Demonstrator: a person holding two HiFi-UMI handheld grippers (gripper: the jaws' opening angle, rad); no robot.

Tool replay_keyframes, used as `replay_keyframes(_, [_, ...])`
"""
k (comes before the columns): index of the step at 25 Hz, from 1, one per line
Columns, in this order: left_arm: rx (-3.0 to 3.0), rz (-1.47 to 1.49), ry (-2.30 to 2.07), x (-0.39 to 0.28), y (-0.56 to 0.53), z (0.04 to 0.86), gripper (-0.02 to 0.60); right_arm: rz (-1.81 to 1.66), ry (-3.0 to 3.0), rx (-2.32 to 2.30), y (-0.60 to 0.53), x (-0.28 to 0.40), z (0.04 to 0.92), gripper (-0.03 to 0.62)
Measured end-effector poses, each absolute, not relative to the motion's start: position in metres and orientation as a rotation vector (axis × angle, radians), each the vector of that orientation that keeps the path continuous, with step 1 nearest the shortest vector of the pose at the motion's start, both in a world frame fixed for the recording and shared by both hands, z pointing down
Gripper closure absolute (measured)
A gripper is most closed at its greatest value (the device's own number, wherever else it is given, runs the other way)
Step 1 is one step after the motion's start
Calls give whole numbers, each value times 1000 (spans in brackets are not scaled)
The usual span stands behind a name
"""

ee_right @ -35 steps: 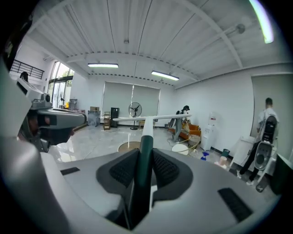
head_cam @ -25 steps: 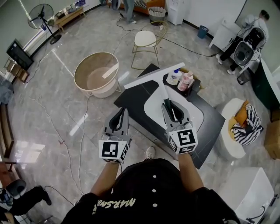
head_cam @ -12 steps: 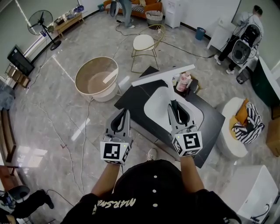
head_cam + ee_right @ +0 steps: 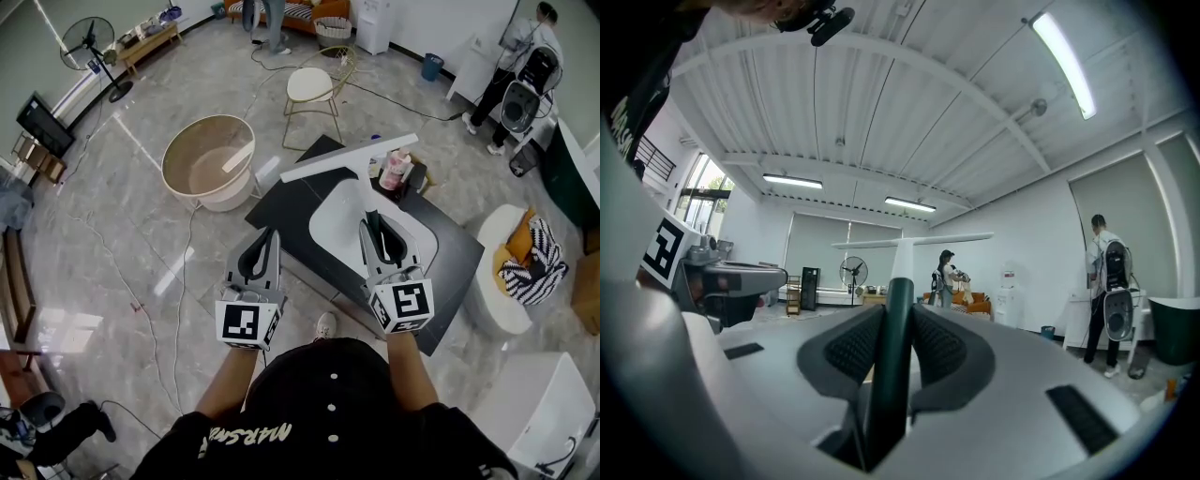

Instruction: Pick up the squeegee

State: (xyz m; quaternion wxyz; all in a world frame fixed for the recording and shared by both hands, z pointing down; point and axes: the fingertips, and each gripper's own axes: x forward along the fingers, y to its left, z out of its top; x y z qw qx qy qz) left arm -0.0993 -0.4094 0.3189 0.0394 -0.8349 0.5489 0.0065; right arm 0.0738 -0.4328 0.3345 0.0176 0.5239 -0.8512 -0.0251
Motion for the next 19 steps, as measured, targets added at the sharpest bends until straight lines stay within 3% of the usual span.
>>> replay_keyframes(19, [-2546, 22, 1683, -99, -416, 319, 563, -102, -2656, 1630, -438, 67, 330, 505])
